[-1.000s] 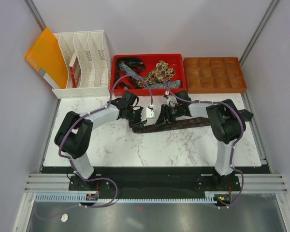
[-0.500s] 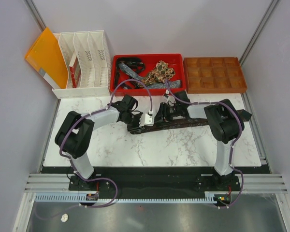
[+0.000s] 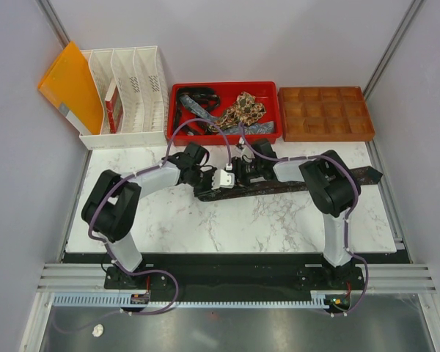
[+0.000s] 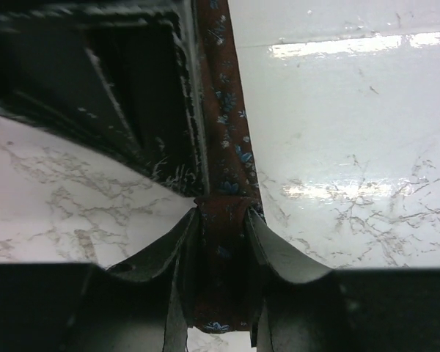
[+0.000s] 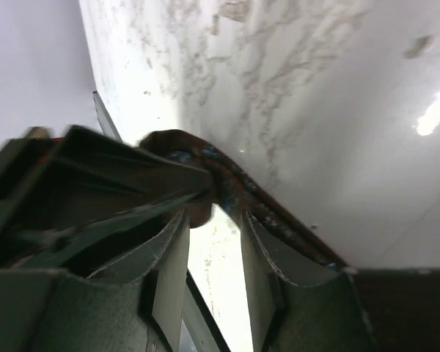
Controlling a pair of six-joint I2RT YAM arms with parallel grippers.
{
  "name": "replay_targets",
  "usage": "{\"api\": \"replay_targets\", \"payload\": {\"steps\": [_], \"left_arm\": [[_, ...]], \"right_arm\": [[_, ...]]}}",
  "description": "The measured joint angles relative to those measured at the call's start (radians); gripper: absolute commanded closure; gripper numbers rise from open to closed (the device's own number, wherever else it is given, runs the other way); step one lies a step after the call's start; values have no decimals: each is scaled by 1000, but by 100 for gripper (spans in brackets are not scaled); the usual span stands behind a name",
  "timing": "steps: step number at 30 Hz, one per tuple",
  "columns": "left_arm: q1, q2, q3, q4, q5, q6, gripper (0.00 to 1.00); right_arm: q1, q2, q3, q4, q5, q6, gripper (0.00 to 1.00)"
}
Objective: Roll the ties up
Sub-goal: Roll the tie at the center of the board.
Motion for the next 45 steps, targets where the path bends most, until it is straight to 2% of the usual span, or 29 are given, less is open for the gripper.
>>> {"api": "replay_targets", "payload": {"steps": [5,10,12,29,36,38,41,42,45], "left_arm": [[0,-23,-13,43,-29,-2,65],[0,-19,-26,57,-52,-3,64],[0,-15,-25,63,-60,-3,64],[2,13,-18,77,-75,-60,62],[3,14,-17,83,-78,-88,62],[3,14,-18,87,-79,-97,61],[1,14,-18,95,-79,-107,58],[0,14,-18,97,-79,-109,56],[-2,14,-18,101,-86,-118,50]], "right_arm": [[-7,51,8,1,-14,22,58],[-7,51,13,14,-21,47,49],[-7,51,14,28,-24,61,49],[15,100,87,-14,-46,29,53],[21,113,55,75,-56,97,57],[23,114,34,125,-60,134,64],[26,120,17,166,-60,169,88],[27,125,17,175,-60,175,100],[30,132,17,170,-55,179,100]]}}
